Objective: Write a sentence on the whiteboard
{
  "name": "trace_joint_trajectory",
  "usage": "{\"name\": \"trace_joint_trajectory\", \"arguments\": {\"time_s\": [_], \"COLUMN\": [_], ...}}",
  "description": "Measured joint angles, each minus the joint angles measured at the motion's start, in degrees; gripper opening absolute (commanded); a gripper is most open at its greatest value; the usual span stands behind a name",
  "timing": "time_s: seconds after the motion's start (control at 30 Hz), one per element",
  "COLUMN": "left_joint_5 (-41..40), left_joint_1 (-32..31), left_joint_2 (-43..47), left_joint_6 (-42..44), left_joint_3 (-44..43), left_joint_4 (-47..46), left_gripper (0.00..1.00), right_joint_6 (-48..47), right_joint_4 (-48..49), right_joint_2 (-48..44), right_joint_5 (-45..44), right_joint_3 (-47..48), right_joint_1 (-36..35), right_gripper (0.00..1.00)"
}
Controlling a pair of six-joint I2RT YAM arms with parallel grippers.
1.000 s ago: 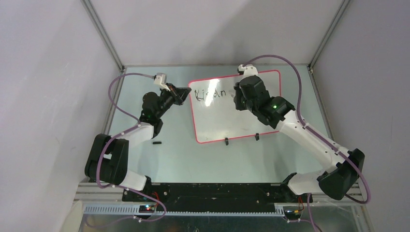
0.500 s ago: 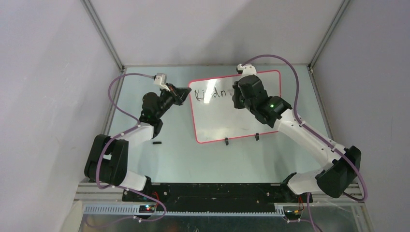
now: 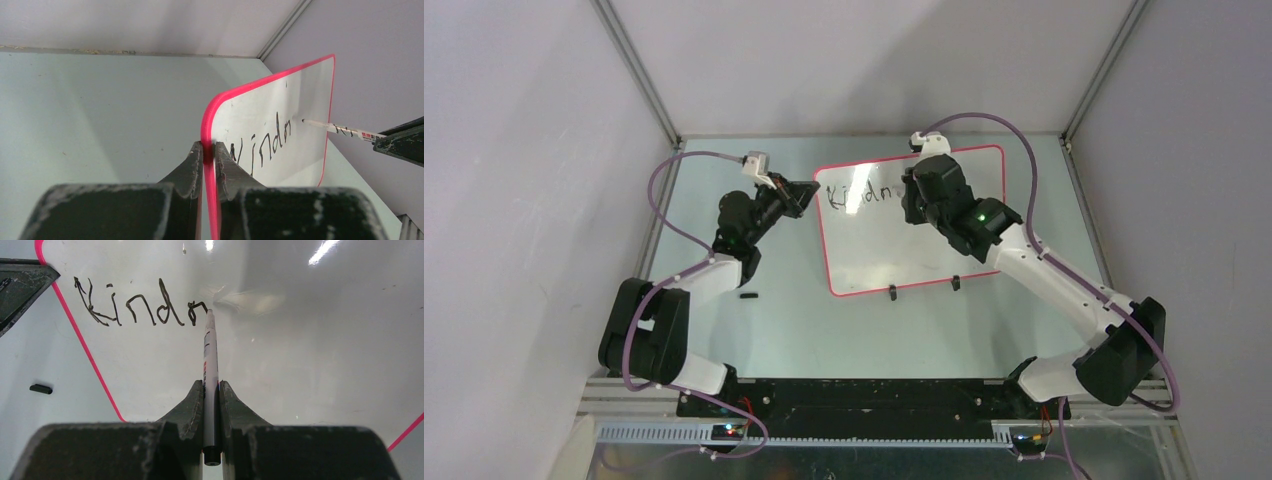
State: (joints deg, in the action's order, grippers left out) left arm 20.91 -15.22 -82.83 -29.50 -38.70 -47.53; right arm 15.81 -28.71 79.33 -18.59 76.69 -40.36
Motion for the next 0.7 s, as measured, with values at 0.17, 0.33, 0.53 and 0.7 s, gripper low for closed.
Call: {"name": "trace_joint_trajectory", "arguments": {"time_s": [0.17,0.33,0.53,0.7], "left_joint_5": [0.0,0.0,-0.1,-0.2], "left_joint_1": [0.0,0.0,0.0,0.0], "left_joint_2": [0.0,0.0,0.0,0.0], "left_joint_6": [0.0,0.0,0.0,0.0], "left_joint_3": [0.0,0.0,0.0,0.0], "left_joint_4": [0.0,0.0,0.0,0.0], "left_gripper": [0.00,0.01,0.00,0.00], "right_joint_6": [0.0,0.0,0.0,0.0], "right_joint_4": [0.1,0.0,-0.1,-0.1], "right_joint_2": [0.6,1.5,2.0,2.0], "right_joint_5": [-0.1,-0.4,-0.7,-1.7], "right_joint_3": [0.0,0.0,0.0,0.0], "right_joint_1": [0.0,0.0,0.0,0.0], "right_gripper": [0.00,0.00,0.00,0.00]}}
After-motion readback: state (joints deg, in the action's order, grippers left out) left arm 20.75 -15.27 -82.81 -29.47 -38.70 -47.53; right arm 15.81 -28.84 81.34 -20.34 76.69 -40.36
